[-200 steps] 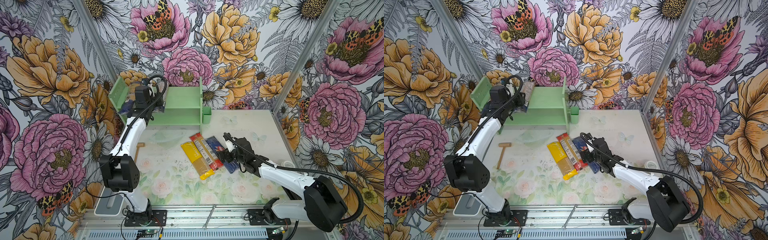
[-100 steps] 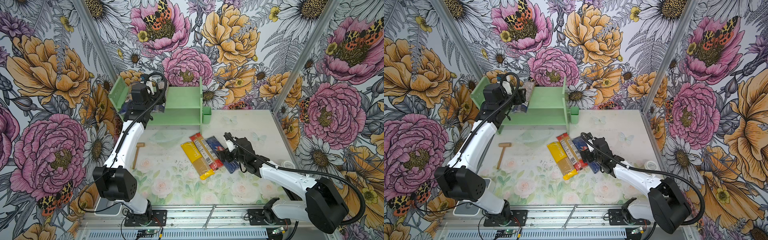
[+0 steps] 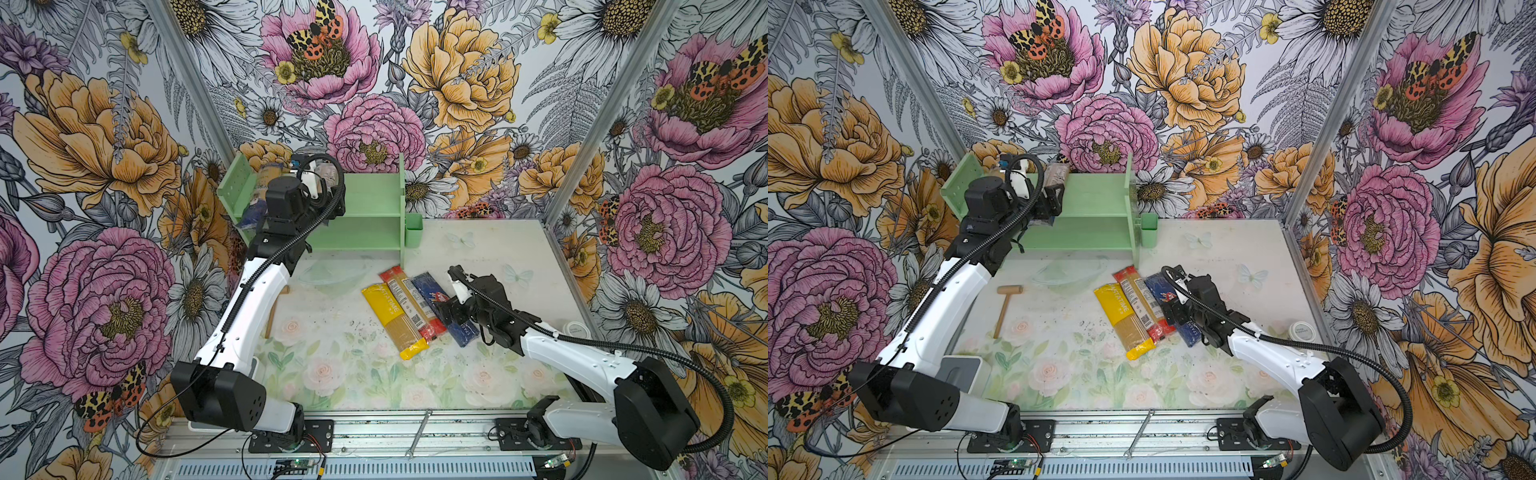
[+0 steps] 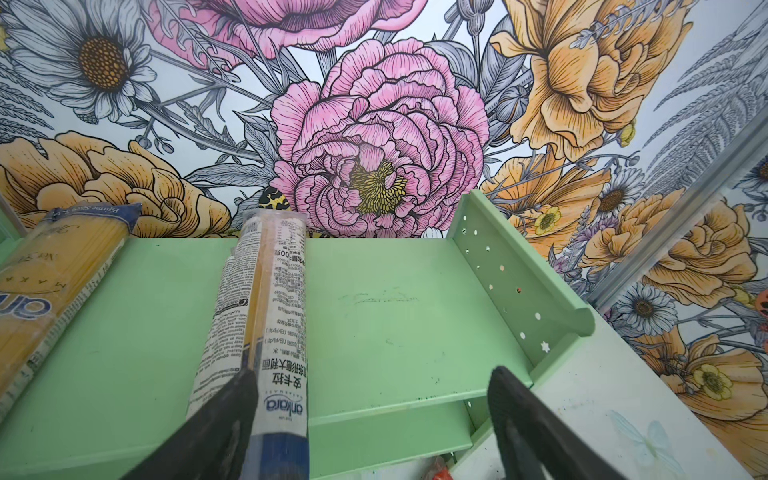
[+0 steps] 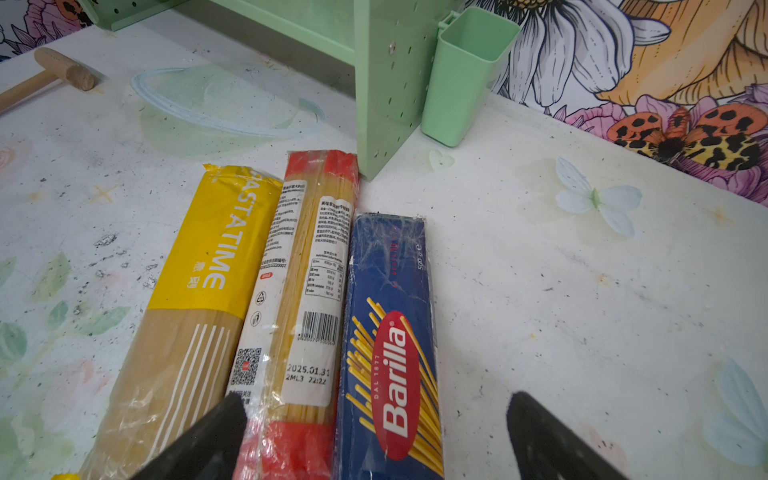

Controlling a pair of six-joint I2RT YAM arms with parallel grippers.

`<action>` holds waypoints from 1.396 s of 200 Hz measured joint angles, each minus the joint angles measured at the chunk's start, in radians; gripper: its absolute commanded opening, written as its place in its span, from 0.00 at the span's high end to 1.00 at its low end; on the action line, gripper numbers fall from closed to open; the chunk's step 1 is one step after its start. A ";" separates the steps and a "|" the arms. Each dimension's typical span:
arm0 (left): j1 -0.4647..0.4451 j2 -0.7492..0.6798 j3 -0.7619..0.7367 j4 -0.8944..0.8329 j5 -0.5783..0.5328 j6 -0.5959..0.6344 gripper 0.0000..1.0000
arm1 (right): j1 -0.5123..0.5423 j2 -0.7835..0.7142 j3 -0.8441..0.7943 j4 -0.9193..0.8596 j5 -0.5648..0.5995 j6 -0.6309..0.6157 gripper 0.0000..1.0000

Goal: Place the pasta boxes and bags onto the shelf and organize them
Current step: 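Raise the left gripper off the white package and withdraw it from the shelf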

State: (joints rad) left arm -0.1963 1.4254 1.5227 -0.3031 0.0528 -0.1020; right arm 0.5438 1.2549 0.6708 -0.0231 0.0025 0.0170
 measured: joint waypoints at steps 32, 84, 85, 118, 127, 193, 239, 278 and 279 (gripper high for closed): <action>-0.032 -0.010 -0.035 -0.008 -0.005 0.000 0.09 | 0.000 -0.001 0.035 -0.058 0.037 0.005 0.00; -0.081 -0.036 -0.111 -0.022 -0.016 -0.003 0.01 | 0.002 -0.070 0.085 -0.077 0.058 0.013 0.00; -0.082 -0.038 -0.113 -0.022 -0.016 -0.003 0.01 | 0.002 -0.071 0.085 -0.077 0.058 0.013 0.00; -0.107 -0.061 -0.163 -0.023 -0.019 -0.005 0.01 | 0.019 -0.079 0.105 -0.079 0.057 0.024 0.00; -0.114 -0.063 -0.173 -0.022 -0.021 -0.007 0.01 | 0.029 -0.077 0.108 -0.079 0.058 0.027 0.00; -0.147 -0.089 -0.275 -0.022 -0.027 -0.029 0.01 | 0.114 -0.002 0.119 -0.077 0.086 0.027 0.01; -0.147 -0.121 -0.354 -0.022 -0.026 -0.066 0.01 | 0.181 0.072 0.118 -0.043 0.162 0.035 0.00; -0.147 -0.122 -0.410 -0.025 -0.012 -0.109 0.01 | 0.293 0.174 0.122 -0.004 0.301 0.042 0.01; -0.147 -0.122 -0.411 -0.025 -0.012 -0.109 0.01 | 0.296 0.177 0.122 -0.004 0.303 0.041 0.01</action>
State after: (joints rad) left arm -0.3431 1.3037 1.1118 -0.3283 0.0410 -0.2115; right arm 0.8394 1.4315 0.7929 -0.0269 0.3058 0.0582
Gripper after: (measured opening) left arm 0.987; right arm 0.995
